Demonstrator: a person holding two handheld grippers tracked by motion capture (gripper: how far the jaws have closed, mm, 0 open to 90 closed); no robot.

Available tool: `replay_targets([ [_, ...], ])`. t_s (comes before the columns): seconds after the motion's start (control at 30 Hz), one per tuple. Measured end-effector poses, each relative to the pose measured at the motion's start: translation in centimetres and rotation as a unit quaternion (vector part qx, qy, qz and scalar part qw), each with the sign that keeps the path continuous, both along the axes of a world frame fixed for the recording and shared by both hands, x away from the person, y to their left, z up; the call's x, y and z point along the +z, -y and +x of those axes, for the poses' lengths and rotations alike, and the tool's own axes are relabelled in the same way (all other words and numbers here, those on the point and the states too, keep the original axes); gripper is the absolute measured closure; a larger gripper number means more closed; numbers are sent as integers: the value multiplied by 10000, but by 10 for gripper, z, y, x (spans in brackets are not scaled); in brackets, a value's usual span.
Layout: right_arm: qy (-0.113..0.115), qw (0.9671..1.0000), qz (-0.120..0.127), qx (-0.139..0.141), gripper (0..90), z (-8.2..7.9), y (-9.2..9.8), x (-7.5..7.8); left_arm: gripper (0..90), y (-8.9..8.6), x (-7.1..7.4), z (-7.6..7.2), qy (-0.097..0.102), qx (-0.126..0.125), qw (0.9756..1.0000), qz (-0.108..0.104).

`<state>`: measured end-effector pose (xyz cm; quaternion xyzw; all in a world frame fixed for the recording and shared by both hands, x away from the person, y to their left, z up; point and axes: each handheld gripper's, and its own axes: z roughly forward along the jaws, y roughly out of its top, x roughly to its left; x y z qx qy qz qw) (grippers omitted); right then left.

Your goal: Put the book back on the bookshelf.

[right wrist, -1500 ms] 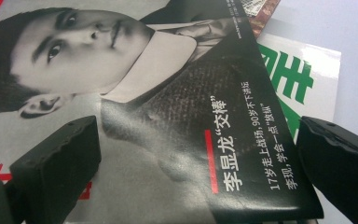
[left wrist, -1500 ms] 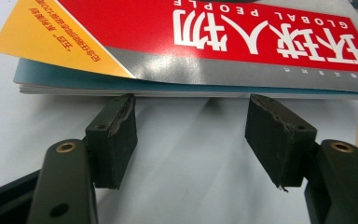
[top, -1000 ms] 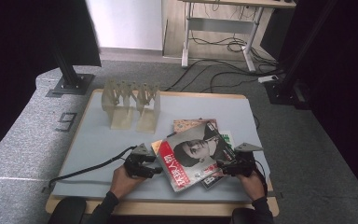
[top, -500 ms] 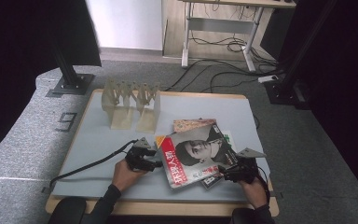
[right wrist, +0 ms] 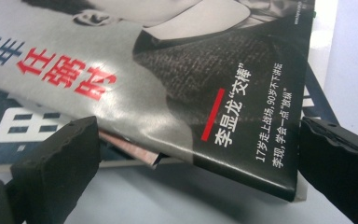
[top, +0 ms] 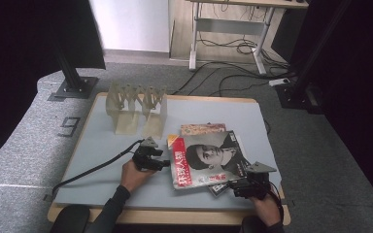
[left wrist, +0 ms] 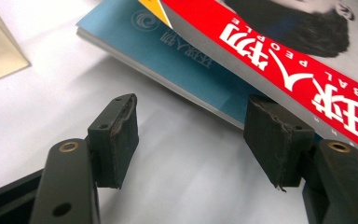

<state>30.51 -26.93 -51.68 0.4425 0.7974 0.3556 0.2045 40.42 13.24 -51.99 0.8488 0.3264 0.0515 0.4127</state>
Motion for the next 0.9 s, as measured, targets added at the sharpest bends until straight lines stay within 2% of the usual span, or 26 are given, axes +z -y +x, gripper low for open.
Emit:
replay_targets([
  [0.13,-50,9999,-117,21,4,-6,-3,1,348,1,2,8,36,107,9999,25],
  [0.2,-62,9999,-88,78,6,-7,-3,0,336,-1,4,9,59,151,9999,33],
  [0.27,-143,9998,44,136,37,-8,2,2,336,-2,7,7,149,179,9996,162],
  [0.33,-204,9993,289,94,63,-6,10,6,332,-4,9,1,237,154,9991,310],
  [0.4,-159,9993,331,9,77,-3,15,9,327,-6,10,-8,274,60,9989,377],
  [0.5,-92,9990,429,4,97,5,18,15,318,-8,12,-21,296,-61,9987,404],
  [0.63,-91,9988,490,19,130,24,20,21,313,-9,13,-40,340,-235,9984,388],
  [0.73,-125,9989,441,-40,136,40,20,23,312,-10,14,-51,322,-341,9986,231],
  [0.9,-168,9988,423,-205,193,66,21,24,312,-8,13,-67,289,-551,9980,101],
])
